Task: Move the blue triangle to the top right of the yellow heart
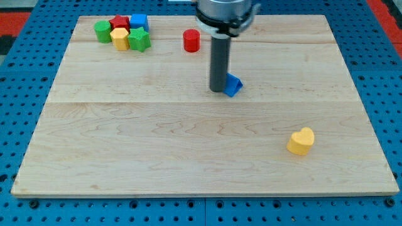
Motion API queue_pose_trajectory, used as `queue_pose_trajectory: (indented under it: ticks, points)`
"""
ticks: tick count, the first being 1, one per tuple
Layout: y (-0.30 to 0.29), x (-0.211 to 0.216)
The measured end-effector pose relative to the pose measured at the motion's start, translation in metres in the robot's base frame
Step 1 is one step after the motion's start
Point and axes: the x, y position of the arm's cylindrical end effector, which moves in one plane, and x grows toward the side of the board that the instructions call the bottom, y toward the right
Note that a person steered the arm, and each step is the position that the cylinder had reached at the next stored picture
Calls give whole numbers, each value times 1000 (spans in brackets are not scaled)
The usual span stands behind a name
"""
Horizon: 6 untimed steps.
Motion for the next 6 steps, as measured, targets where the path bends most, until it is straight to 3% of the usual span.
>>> queue_pose_trajectory:
  ticks: [1,4,5,6]
  points:
    - [-18,-11]
    - [179,-11]
    - [116,-27]
    - [-11,-27]
